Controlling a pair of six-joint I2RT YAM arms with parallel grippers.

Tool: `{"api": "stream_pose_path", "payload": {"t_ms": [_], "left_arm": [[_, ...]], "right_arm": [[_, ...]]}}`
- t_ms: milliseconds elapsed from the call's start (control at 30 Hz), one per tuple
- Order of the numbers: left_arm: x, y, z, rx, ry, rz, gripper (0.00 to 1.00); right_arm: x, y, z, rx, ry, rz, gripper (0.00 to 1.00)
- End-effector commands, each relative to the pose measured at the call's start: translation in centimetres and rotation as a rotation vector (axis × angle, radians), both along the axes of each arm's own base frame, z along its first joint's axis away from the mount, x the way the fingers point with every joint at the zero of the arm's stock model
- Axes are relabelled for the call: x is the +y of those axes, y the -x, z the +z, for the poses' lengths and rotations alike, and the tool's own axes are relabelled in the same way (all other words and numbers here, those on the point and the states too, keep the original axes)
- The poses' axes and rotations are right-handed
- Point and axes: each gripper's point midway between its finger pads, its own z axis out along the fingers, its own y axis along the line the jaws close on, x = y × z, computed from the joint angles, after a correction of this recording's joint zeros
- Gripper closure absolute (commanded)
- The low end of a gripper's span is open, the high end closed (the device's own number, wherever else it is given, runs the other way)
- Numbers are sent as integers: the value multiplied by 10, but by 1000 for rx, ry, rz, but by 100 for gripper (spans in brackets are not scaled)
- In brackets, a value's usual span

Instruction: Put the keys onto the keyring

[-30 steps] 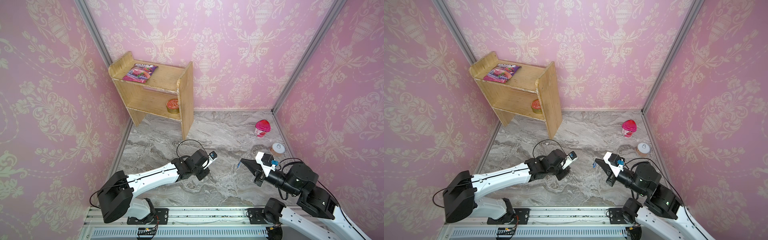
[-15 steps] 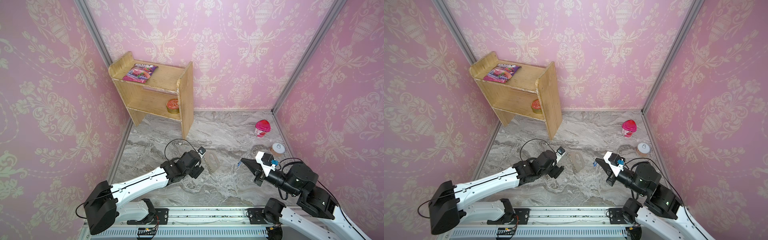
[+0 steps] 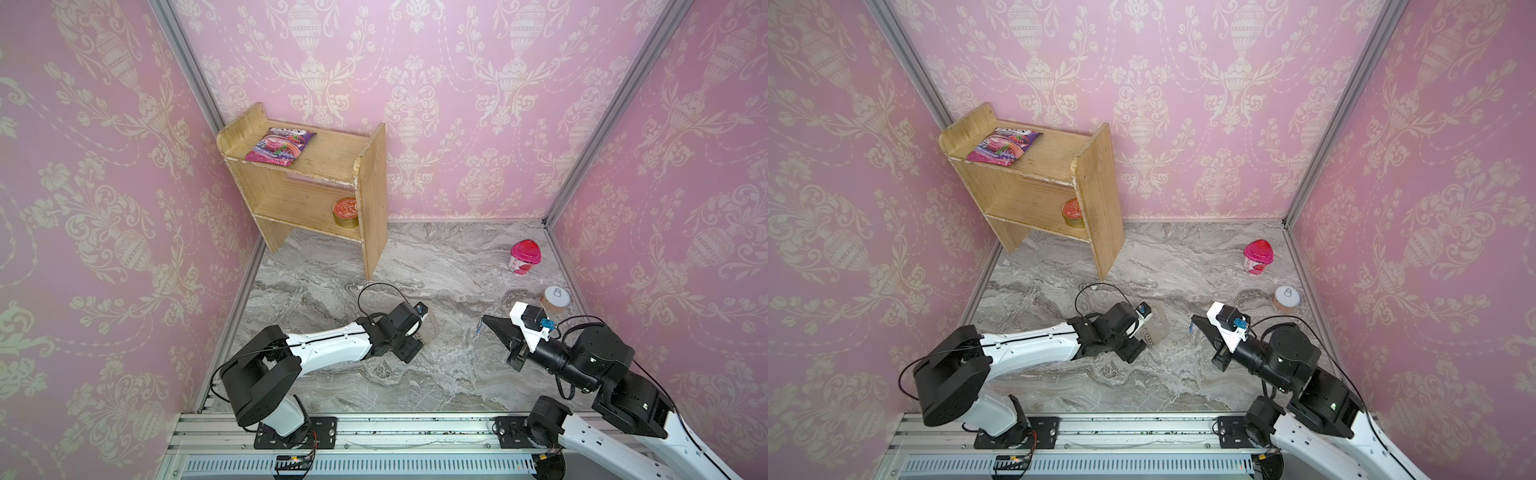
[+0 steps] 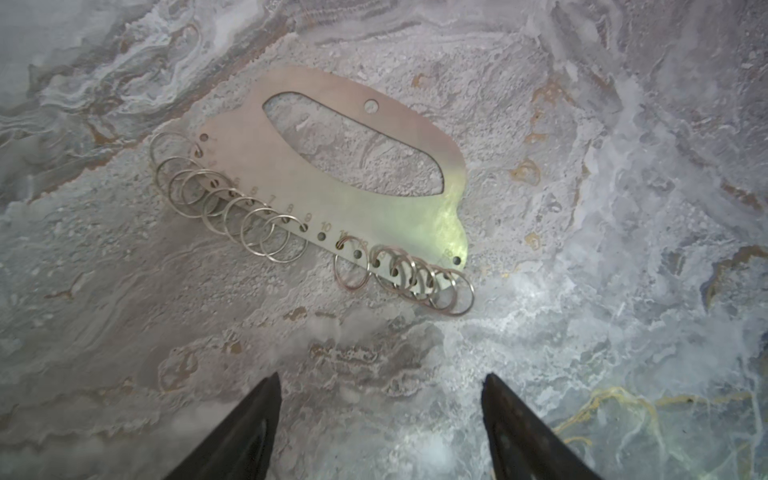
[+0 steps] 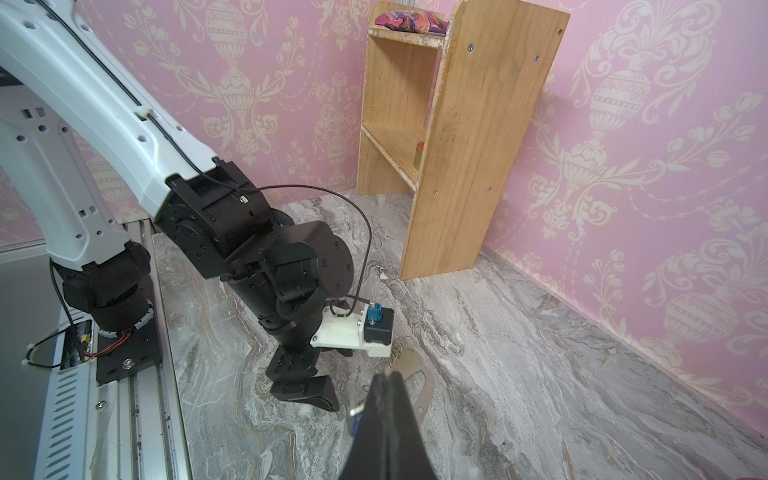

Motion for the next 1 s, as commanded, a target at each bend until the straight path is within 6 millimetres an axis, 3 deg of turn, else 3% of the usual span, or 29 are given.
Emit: {"api": "stream_pose_path", "payload": {"t_ms": [0, 367, 500, 967], "left_arm": [[-31, 1, 12, 9, 82, -47, 29], [-50, 2, -2, 26, 29, -83, 56], [-53, 3, -6, 44, 19, -79, 60], [-33, -10, -12, 19, -78, 44, 81]], "right_arm": [[-2, -4, 1, 7, -20, -25, 100], [-5, -3, 2, -1, -26, -37, 100], [-7, -2, 5, -7, -31, -39, 100], [-11, 0, 6, -9, -38, -46, 100]]}}
